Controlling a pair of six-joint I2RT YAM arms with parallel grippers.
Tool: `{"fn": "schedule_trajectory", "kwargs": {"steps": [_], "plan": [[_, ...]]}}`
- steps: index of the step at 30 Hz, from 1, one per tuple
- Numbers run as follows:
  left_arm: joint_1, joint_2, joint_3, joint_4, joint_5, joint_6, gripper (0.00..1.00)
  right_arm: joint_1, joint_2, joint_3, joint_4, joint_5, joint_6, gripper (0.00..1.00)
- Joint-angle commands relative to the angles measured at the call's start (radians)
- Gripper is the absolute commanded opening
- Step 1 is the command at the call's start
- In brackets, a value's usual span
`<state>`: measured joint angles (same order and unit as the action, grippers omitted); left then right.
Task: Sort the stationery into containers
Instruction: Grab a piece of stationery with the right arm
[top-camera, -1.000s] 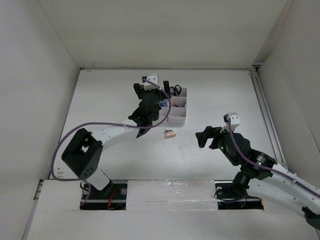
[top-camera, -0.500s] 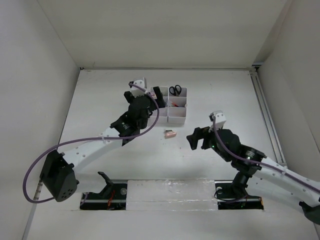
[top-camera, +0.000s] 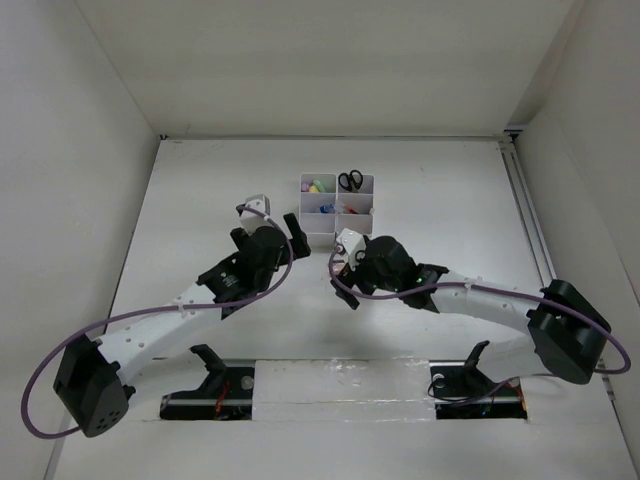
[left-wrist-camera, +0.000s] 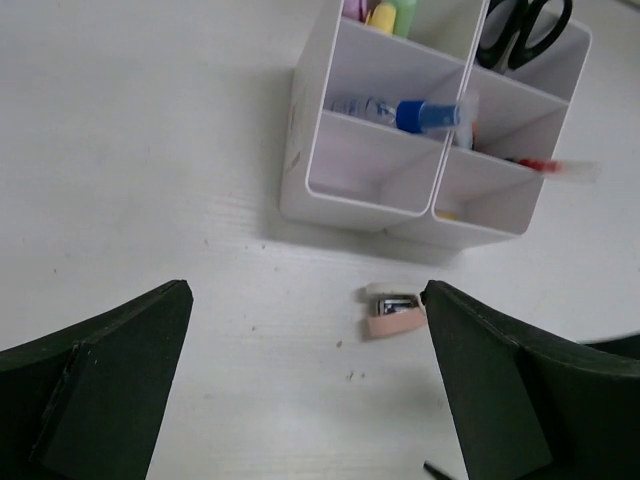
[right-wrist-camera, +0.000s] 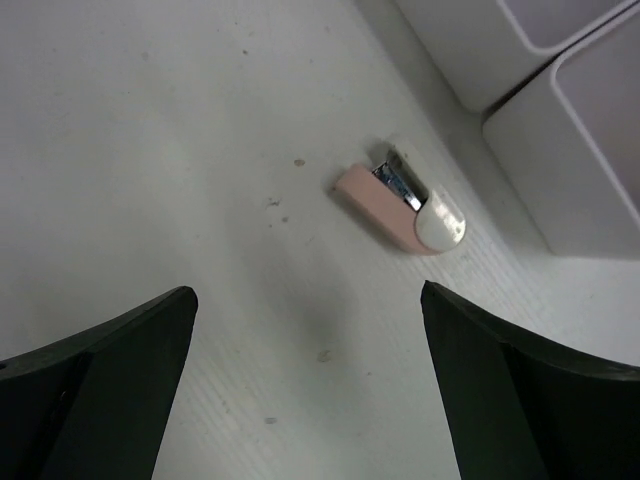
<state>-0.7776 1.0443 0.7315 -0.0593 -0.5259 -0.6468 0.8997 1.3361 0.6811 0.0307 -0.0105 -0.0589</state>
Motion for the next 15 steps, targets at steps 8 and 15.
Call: {"fn": "schedule_trajectory", "kwargs": {"steps": [8,15], "plan": [[0.0,-0.213,-0.115,-0.069,0.067,-0.057,1.0,-0.07,0.173,0.438,-0.34,-0.236,-0.337,1.0],[0.0,-0.38,-0.172,-0.06,0.086,-0.068,1.0,-0.173,0.411,0.675,-0.707,-0.347,-0.501,1.0]]}}
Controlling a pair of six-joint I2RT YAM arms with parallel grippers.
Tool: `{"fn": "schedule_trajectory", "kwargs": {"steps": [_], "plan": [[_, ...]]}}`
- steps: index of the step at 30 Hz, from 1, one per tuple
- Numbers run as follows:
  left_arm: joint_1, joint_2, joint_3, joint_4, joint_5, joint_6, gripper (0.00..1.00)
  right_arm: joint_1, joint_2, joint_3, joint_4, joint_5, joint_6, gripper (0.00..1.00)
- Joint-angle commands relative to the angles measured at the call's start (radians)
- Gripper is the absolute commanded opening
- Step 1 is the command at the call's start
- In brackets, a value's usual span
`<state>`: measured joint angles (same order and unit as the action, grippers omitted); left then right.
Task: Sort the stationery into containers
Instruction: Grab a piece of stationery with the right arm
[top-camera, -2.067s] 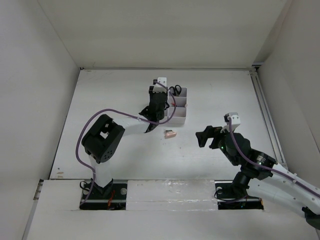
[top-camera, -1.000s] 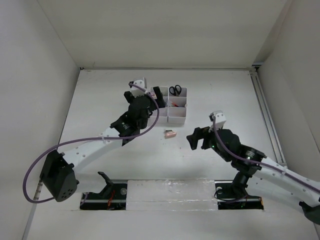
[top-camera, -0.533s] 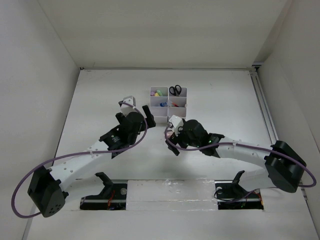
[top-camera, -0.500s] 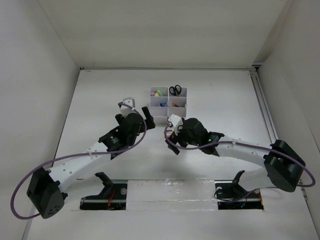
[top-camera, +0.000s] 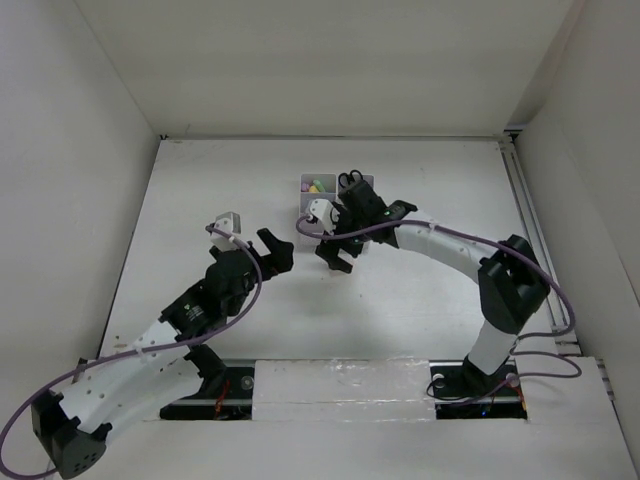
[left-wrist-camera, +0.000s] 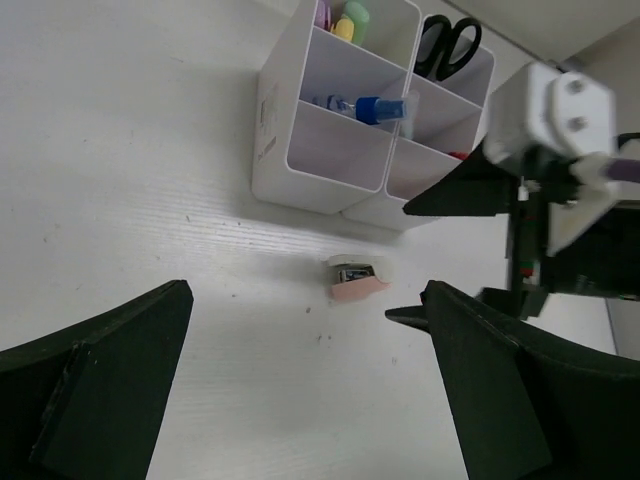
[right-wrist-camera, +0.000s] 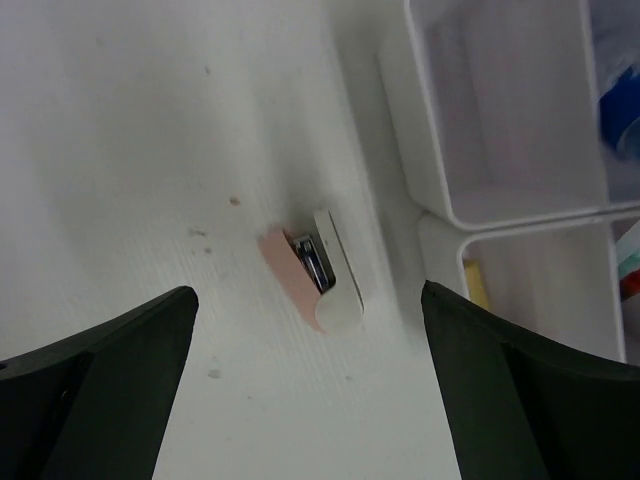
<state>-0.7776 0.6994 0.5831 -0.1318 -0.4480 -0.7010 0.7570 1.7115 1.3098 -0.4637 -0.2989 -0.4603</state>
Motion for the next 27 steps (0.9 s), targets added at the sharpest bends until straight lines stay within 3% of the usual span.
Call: {"fn": "schedule_trajectory", "kwargs": {"steps": [1,7,21,27], "plan": [[0.0,-0.035,-0.035,0.021,0.008,-0.014,1.0,-0.03,0.048,0.046,-0.213,-0.059,-0.11,1.0],[0.0,-0.021,-0.035,0.03,0.008,-0.005,1.0,0.004,0.048,-0.018,-0.162,0.07,-0.144,1.0],[0.0,0.017,-0.045,0.06,0.045,0.014,1.0,-0.005,0.073,-0.098,-0.001,0.175,-0.184,0.97],[0.0,0.017,-0.045,0.06,0.045,0.014,1.0,0.004,0.12,-0.087,-0.012,0.185,-0.213,0.97]]}}
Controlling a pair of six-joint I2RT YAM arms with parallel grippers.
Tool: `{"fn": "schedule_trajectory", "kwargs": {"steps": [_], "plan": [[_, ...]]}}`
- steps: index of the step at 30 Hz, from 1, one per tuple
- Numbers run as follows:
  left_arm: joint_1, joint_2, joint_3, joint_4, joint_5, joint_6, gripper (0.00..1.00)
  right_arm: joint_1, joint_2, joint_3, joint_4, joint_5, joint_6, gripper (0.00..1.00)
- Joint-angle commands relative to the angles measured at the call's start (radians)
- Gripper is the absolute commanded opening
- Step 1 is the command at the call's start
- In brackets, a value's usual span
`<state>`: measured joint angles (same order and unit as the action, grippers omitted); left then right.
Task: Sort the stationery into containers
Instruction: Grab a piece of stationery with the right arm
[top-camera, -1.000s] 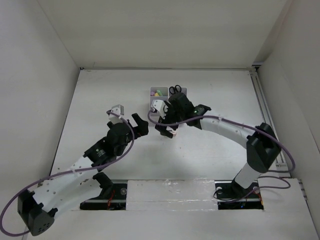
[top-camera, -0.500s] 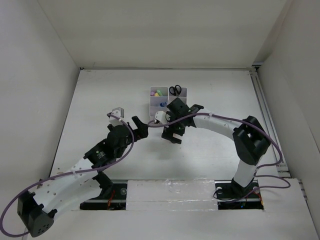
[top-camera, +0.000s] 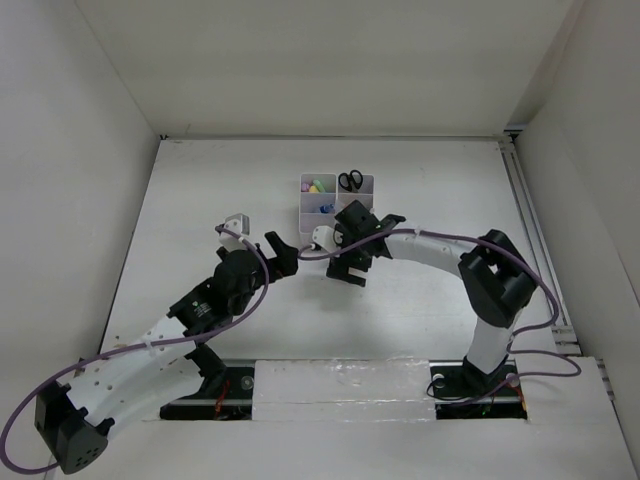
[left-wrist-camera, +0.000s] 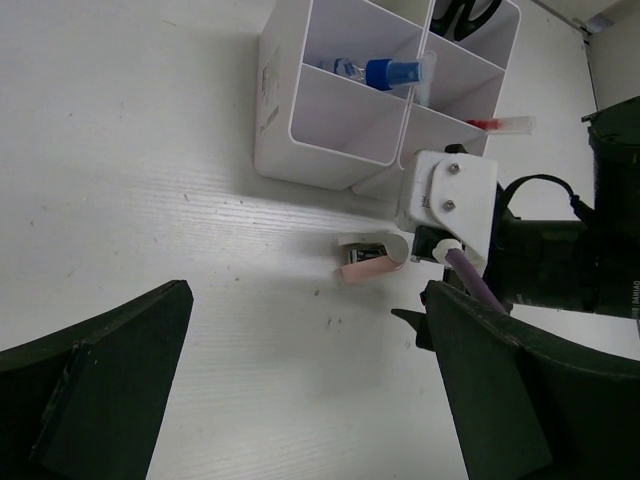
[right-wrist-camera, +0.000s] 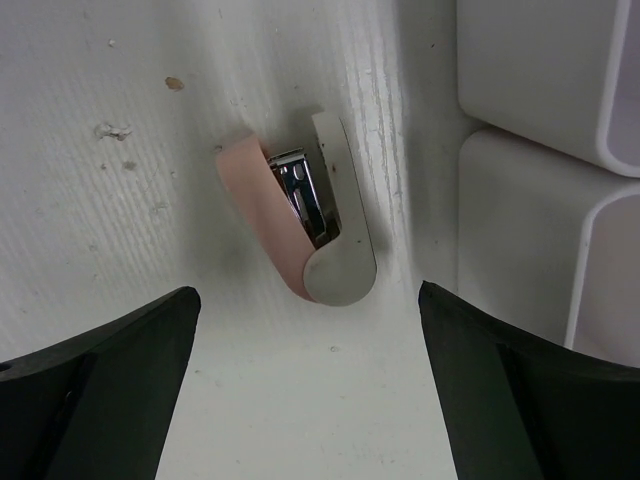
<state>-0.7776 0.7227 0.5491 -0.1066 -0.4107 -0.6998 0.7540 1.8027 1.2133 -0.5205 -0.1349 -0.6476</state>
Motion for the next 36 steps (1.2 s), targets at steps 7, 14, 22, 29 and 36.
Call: {"fn": "schedule_trajectory", "kwargs": {"steps": [7,14,22,29,36], "plan": [[0.0,0.003,-0.02,0.044,0.026,0.022,1.0,0.025,0.09,0.049,0.063,0.03,-0.044,0.96],[0.0,0.003,-0.02,0.044,0.026,0.022,1.0,0.036,0.135,0.078,0.047,0.011,-0.044,0.84],[0.0,0.003,-0.02,0.035,0.016,0.022,1.0,0.036,0.145,0.057,0.036,-0.037,-0.034,0.33],[0.0,0.003,-0.011,0.025,0.007,0.022,1.0,0.057,0.126,0.034,0.011,-0.091,-0.015,0.0],[0.0,-0.015,-0.011,0.005,-0.013,-0.01,1.0,0.114,-0.089,-0.076,0.146,-0.091,0.091,0.0]]}}
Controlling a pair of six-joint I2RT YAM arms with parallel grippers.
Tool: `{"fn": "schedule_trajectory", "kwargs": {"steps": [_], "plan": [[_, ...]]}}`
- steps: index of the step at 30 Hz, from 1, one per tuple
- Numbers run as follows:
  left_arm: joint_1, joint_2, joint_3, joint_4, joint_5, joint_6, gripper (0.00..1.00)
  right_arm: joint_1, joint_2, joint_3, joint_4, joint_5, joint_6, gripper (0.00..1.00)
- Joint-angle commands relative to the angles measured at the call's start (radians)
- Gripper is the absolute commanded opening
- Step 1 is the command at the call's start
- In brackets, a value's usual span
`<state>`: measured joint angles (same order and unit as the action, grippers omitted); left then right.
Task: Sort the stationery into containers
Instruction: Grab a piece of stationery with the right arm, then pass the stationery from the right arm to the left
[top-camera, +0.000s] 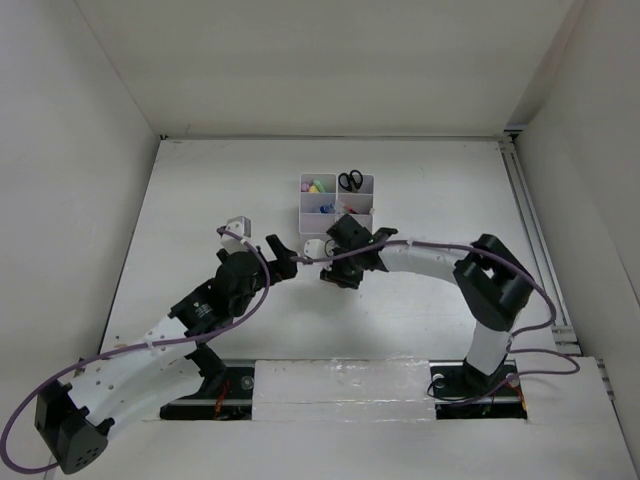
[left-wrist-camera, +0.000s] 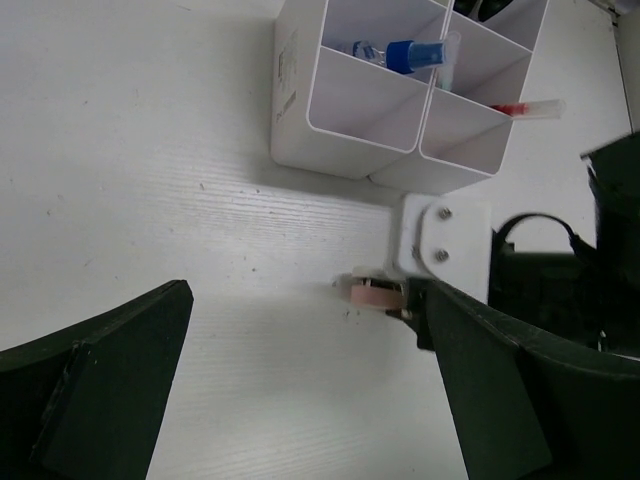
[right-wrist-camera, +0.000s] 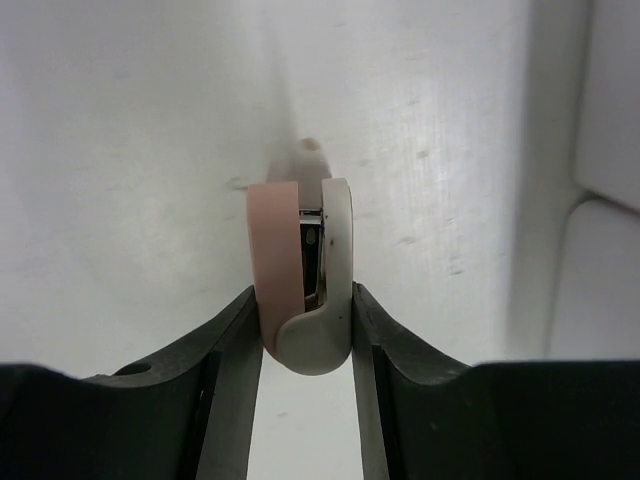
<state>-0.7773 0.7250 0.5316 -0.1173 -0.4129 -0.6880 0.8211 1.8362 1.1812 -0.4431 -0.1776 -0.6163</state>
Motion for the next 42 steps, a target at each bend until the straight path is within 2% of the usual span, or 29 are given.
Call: {"fn": "schedule_trajectory", "kwargs": {"steps": [1,5,8,9,15,17,20,25,28,30,34,42], "plan": [[0.0,-0.018,0.007,0.016,-0.021,-0.022,1.0,0.047,-0.158,-0.058,0.133,-0.048,0.122,0.0],[0.0,-0.073,0.016,0.007,0.002,-0.048,1.0,0.079,-0.325,-0.139,0.277,-0.014,0.248,0.0],[0.0,-0.102,0.016,0.057,0.058,-0.048,1.0,0.121,-0.417,-0.176,0.36,0.091,0.363,0.0],[0.0,-0.122,0.007,0.077,0.078,-0.035,1.0,0.121,-0.434,-0.186,0.371,0.172,0.394,0.0],[0.0,-0.144,-0.011,0.332,0.281,0.007,1.0,0.158,-0.503,-0.152,0.371,0.383,0.714,0.0],[0.0,-0.125,-0.012,0.425,0.325,0.016,0.97,0.179,-0.531,-0.184,0.398,0.452,0.768,0.0],[0.0,-0.052,0.021,0.468,0.379,0.025,0.93,0.188,-0.589,-0.227,0.431,0.498,0.852,0.0],[0.0,0.046,0.048,0.513,0.424,0.025,0.9,0.188,-0.659,-0.264,0.431,0.514,0.877,0.0],[0.0,0.092,0.048,0.553,0.462,0.025,0.82,0.188,-0.716,-0.297,0.48,0.495,0.888,0.0],[0.0,0.129,0.059,0.577,0.484,0.025,0.81,0.188,-0.739,-0.308,0.501,0.457,0.888,0.0],[0.0,0.169,0.077,0.626,0.52,0.015,0.81,0.188,-0.75,-0.308,0.511,0.402,0.877,0.0],[0.0,0.206,0.119,0.651,0.53,-0.004,0.81,0.197,-0.781,-0.33,0.532,0.388,0.868,0.0]]}}
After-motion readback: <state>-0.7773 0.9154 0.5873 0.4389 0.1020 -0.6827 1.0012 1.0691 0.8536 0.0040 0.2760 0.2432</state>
